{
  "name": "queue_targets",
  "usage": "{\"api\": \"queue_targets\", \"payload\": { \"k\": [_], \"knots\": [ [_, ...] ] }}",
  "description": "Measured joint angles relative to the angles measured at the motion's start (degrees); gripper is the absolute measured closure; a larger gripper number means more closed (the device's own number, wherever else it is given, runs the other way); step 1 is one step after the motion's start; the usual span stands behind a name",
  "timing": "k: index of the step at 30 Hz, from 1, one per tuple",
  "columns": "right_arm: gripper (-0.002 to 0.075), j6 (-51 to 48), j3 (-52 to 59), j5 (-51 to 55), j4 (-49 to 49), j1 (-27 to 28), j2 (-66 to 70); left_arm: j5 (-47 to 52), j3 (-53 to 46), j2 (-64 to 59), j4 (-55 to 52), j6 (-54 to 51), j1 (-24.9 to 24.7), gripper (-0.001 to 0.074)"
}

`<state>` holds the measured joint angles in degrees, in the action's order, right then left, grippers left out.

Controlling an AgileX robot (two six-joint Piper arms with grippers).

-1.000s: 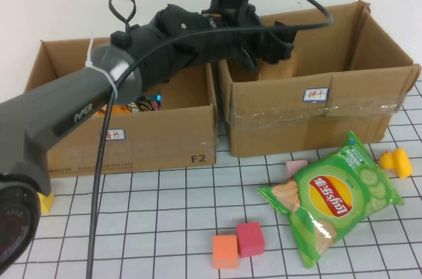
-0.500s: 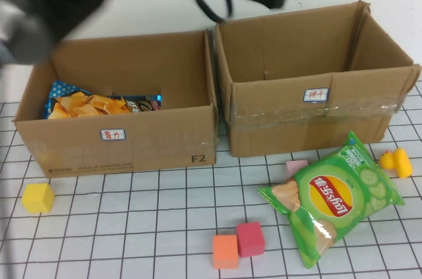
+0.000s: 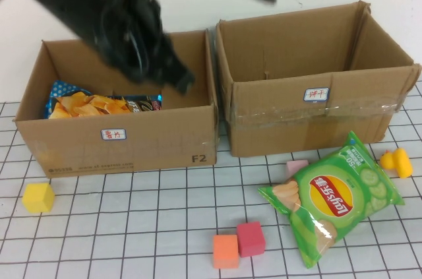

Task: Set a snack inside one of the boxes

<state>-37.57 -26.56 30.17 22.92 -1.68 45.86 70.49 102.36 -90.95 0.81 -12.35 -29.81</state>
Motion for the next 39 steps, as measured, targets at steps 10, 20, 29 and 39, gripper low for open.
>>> {"api": "queue_targets", "payload": {
  "k": [10, 20, 29, 39],
  "knots": [
    [0.0727, -1.0, 0.0, 1.0, 1.1, 0.0, 0.0, -15.9, -27.5, 15.0, 0.2, 6.0, 0.0, 0.0735],
    [0.0702, -22.3, 1.3, 0.0, 18.4, 0.0, 5.5, -21.7, -54.6, 39.6, -0.8, 8.2, 0.0, 0.0736],
    [0.0206, -40.6, -4.9, -2.2, 21.2, 0.0, 22.4, -23.4, -63.3, 61.8, -10.9, 13.0, 0.0, 0.0736],
    [0.0116, -46.0, -17.6, -8.5, 6.9, 0.0, 42.3, -23.8, -69.2, 72.0, -16.8, 14.2, 0.0, 0.0736]
  ]
}}
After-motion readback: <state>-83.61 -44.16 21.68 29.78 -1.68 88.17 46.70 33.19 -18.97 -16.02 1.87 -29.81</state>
